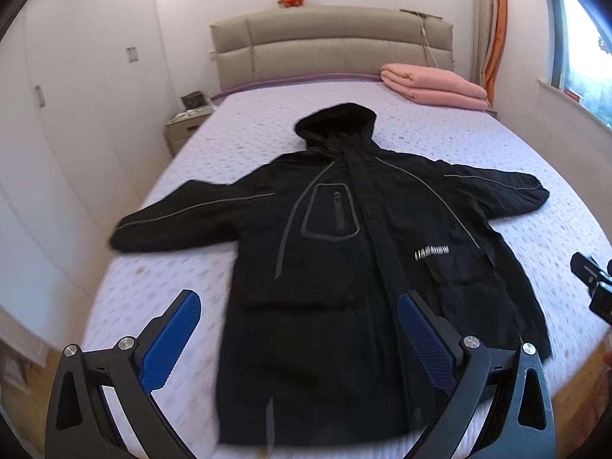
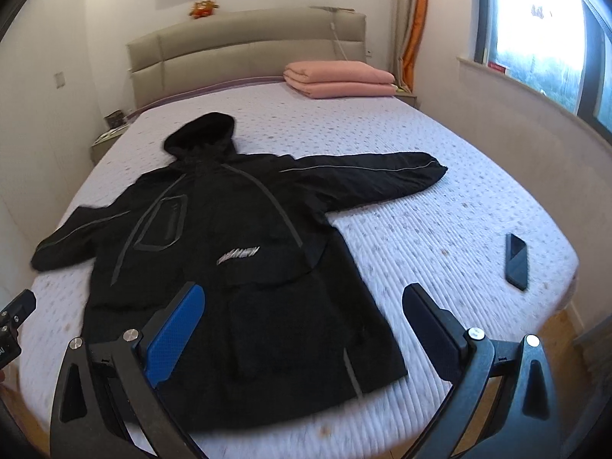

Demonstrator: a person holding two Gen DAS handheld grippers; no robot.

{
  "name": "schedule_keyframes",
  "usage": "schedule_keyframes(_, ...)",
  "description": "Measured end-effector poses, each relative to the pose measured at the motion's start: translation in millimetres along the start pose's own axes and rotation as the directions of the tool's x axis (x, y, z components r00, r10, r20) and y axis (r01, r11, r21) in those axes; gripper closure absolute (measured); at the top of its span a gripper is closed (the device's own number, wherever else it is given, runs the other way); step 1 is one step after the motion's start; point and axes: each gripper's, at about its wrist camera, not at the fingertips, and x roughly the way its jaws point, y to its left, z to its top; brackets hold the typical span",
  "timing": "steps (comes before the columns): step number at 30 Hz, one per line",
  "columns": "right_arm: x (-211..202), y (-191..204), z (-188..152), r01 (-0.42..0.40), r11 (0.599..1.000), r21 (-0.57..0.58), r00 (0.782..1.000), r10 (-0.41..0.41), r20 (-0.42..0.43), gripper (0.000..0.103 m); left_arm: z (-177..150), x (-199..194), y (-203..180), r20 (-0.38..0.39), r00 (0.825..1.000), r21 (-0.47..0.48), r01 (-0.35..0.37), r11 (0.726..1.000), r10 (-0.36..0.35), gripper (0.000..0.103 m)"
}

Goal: Fold large clothes
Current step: 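Grasp the black jacket sleeve cuff with the right gripper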

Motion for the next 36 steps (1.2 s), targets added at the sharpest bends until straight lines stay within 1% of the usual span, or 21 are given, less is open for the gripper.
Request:
schedule_keyframes(2,44,-8,13,0.043,0.999,-0.001,0.999,-0.043,-0.021,0.000,16,42,-15,0.012,1.000,0.010,0.010,1.000,-0.010,0.001)
schedule_keyframes(3,70,-13,23,0.056,0.998,0.015,0.998,-0.055,-0.027,0.000,25,56,-21,0.030,0.999,0.013,0.013,1.000,-0.014,0.001)
schedule_keyframes(5,116,-22,43,0.066,0.996,0.054,0.997,-0.064,-0.044,0.000,43,94,-36,0.032,0.999,0.030,0.023,0.999,-0.024,0.001)
schedule_keyframes(6,137,-26,52,0.078,0.995,0.066,0.995,-0.074,-0.063,0.000,50,109,-42,0.016,0.999,0.031,0.033,0.999,-0.033,0.001)
schedule_keyframes(8,164,-32,66,0.109,0.992,0.059,0.990,-0.103,-0.099,0.000,63,132,-55,-0.030,0.998,0.024,0.049,0.999,-0.048,0.001)
schedule_keyframes(9,177,-35,72,0.112,0.992,0.061,0.988,-0.104,-0.117,0.000,71,143,-60,-0.050,0.997,0.024,0.054,0.998,-0.052,0.001)
schedule_keyframes(11,190,-43,84,0.135,0.990,0.040,0.982,-0.128,-0.141,0.000,88,154,-71,-0.057,0.996,0.019,0.072,0.997,-0.071,0.001)
schedule_keyframes(12,193,-47,88,0.148,0.989,0.024,0.978,-0.143,-0.151,0.000,97,162,-81,-0.074,0.994,0.026,0.079,0.996,-0.077,0.001)
schedule_keyframes(14,204,-58,99,0.153,0.988,0.011,0.974,-0.149,-0.173,0.000,107,172,-98,-0.109,0.990,0.042,0.092,0.995,-0.087,0.001)
schedule_keyframes(16,215,-76,111,0.159,0.987,0.010,0.968,-0.154,-0.200,0.000,112,189,-115,-0.156,0.984,0.064,0.101,0.993,-0.090,0.001)
schedule_keyframes(17,222,-87,119,0.160,0.987,0.016,0.965,-0.152,-0.215,0.000,117,196,-126,-0.175,0.979,0.068,0.116,0.991,-0.103,0.001)
schedule_keyframes(21,257,-147,152,0.180,0.983,0.045,0.947,-0.161,-0.276,0.000,136,225,-180,-0.230,0.960,0.082,0.182,0.980,-0.159,0.001)
schedule_keyframes(23,284,-184,167,0.199,0.977,0.070,0.933,-0.167,-0.318,0.000,146,240,-213,-0.254,0.947,0.078,0.225,0.971,-0.199,0.001)
schedule_keyframes(25,306,-217,178,0.207,0.973,0.106,0.925,-0.159,-0.344,0.001,152,253,-238,-0.269,0.937,0.083,0.251,0.964,-0.221,0.001)
schedule_keyframes(26,320,-235,182,0.208,0.969,0.134,0.920,-0.148,-0.362,0.005,157,263,-251,-0.269,0.938,0.096,0.253,0.963,-0.219,0.001)
schedule_keyframes(27,335,-254,187,0.203,0.964,0.169,0.917,-0.127,-0.377,0.007,160,272,-266,-0.280,0.934,0.105,0.259,0.960,-0.221,0.001)
schedule_keyframes(28,351,-274,192,0.201,0.959,0.199,0.914,-0.111,-0.391,0.008,163,278,-276,-0.277,0.935,0.112,0.260,0.959,-0.221,0.001)
schedule_keyframes(31,393,-322,203,0.234,0.939,0.251,0.902,-0.113,-0.417,0.008,164,299,-303,-0.298,0.928,0.135,0.273,0.953,-0.223,0.001)
schedule_keyframes(33,417,-345,207,0.248,0.929,0.273,0.894,-0.112,-0.433,0.008,164,314,-319,-0.311,0.926,0.157,0.273,0.949,-0.215,0.001)
schedule_keyframes(36,450,-384,215,0.272,0.914,0.302,0.890,-0.119,-0.441,0.009,166,322,-330,-0.321,0.923,0.165,0.276,0.947,-0.213,0.001)
